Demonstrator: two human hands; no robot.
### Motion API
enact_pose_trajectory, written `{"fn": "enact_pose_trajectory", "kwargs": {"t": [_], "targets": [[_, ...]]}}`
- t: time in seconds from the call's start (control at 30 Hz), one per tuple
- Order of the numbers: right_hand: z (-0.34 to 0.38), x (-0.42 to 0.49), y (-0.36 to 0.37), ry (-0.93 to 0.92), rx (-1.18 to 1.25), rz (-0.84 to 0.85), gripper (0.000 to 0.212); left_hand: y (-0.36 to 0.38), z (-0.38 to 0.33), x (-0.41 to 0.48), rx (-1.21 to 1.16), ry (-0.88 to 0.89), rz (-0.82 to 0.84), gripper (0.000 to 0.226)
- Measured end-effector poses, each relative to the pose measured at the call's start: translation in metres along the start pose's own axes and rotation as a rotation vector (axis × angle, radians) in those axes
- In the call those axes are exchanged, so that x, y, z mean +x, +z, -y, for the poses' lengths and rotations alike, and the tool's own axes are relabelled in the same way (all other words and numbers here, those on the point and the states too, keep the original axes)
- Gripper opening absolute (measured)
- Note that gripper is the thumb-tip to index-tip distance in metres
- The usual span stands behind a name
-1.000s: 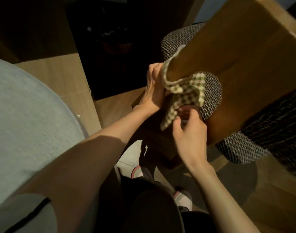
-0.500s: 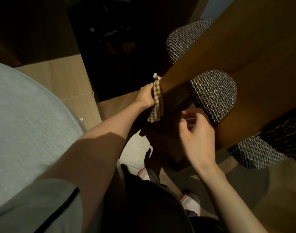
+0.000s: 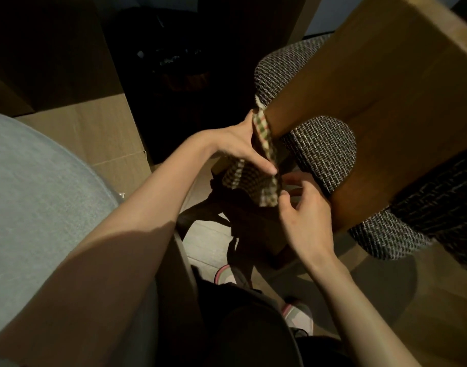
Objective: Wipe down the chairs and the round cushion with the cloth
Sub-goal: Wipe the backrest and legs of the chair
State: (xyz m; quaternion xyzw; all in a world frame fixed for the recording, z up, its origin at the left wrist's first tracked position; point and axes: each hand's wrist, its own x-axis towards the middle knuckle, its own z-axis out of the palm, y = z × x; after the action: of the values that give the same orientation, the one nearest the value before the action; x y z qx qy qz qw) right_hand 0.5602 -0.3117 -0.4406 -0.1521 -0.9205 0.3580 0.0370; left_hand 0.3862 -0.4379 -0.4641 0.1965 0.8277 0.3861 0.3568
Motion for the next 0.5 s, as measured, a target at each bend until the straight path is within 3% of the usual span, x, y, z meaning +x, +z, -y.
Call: {"fn": "enact_pose_trajectory", "kwargs": {"t": [0.07,0.2,0.37,0.5], "targets": [[-0.001,0.001,0.0,-0.003,-0.001,0.001,0.017,0.003,0.003,0.003,-0.002,0.04,-0.046,0.14],[-0.002,0.003,0.003,-0.001,-0.023,0.007,0.025,0.02,0.01,0.01,-0.169,0.262,-0.301,0.098],[-0.006,0.003,0.005,-0.007,-0.048,0.008,0.025,0.029,0.026,0.023,-0.06,0.21,-0.495,0.075],[-0.009,0.005,0.006,-0.001,-0.049,0.033,0.027,0.038,0.042,0.033,-0.104,0.162,-0.559,0.053]]}}
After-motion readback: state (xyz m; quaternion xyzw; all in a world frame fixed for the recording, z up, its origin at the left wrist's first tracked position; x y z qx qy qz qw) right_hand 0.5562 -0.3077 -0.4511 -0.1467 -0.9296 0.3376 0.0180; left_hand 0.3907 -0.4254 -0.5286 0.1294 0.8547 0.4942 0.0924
